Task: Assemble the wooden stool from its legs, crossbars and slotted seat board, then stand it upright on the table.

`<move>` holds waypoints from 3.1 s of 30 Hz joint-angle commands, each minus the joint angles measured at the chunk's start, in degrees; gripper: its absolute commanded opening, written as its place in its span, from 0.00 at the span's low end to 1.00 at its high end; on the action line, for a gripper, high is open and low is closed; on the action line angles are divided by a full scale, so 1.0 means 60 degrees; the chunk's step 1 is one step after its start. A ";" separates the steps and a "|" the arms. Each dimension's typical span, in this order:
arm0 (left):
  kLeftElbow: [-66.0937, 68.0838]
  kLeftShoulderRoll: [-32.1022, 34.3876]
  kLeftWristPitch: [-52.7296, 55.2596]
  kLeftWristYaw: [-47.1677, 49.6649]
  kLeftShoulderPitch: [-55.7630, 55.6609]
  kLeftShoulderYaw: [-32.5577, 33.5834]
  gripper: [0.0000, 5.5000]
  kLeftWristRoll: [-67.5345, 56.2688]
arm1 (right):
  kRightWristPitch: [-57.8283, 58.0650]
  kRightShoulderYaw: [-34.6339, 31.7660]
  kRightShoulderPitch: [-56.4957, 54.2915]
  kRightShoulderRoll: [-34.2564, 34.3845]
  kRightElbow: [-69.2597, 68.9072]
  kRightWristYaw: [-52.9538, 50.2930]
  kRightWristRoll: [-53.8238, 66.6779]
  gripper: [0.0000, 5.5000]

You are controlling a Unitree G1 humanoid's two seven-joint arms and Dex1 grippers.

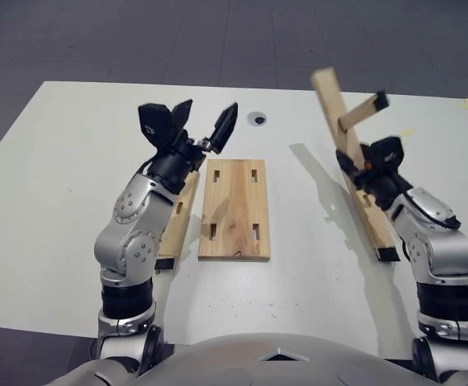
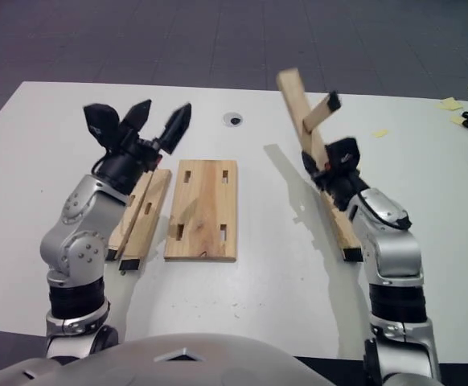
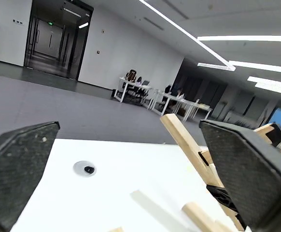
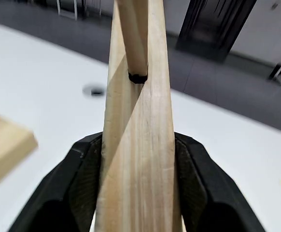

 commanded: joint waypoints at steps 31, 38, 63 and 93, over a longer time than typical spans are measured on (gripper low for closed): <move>0.1760 0.2531 0.3479 0.2626 -0.3061 0.0670 0.52 -0.7737 | -0.4013 0.3338 0.1710 0.2236 -0.1471 0.0592 -0.2046 0.37; 0.1483 0.2685 0.3283 0.2081 -0.2850 0.0418 0.29 -0.6789 | -0.3853 0.3225 0.1744 0.2302 -0.1495 0.0591 -0.1894 0.37; 0.1403 0.5349 0.3495 -0.0544 -0.1090 0.3241 0.19 -0.6940 | -0.1121 0.3127 0.3887 -0.0697 -0.1599 0.2176 -0.2869 0.87; 0.0261 0.6701 0.3845 -0.0813 0.1000 0.4420 0.19 -0.5635 | -0.1990 0.2130 0.4905 0.0756 -0.1540 0.1554 -0.1552 0.98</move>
